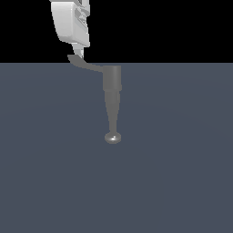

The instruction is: Turn on the faucet by rotating a designated handle.

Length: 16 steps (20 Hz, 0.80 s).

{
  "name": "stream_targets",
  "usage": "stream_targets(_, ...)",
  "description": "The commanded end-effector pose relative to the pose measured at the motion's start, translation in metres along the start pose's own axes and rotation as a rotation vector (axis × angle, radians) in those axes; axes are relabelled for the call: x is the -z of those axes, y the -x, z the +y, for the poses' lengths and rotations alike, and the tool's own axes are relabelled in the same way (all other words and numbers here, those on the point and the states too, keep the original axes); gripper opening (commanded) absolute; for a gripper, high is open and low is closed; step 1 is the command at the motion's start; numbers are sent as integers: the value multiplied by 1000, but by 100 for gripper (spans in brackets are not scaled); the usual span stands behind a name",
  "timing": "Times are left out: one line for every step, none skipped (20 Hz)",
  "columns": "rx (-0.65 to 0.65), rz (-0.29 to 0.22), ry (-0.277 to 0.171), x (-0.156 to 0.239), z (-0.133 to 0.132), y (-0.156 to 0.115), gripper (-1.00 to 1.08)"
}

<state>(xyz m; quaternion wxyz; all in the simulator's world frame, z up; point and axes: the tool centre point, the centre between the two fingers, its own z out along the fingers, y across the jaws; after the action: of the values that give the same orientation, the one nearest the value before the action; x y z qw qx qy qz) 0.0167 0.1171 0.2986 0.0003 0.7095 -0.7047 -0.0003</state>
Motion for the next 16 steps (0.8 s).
stream_targets(0,0,0,0,6,0,-100)
stream_targets(0,0,0,0,9,0,-100)
stream_targets(0,0,0,0,12,0,-100)
stream_targets(0,0,0,0,15,0,-100)
stream_targets(0,0,0,0,18,0,-100)
stream_targets(0,0,0,0,21,0,-100)
stream_targets(0,0,0,0,24,0,-100)
stream_targets(0,0,0,0,28,0,-100)
stream_targets(0,0,0,0,31,-1,-100)
stream_targets(0,0,0,0,34,-1,-100)
stream_targets(0,0,0,0,37,-1,-100)
stream_targets(0,0,0,0,40,-1,-100)
stream_targets(0,0,0,0,43,-1,-100)
stream_targets(0,0,0,0,47,-1,-100)
stream_targets(0,0,-1,0,50,-1,-100)
stream_targets(0,0,-1,0,53,-1,-100)
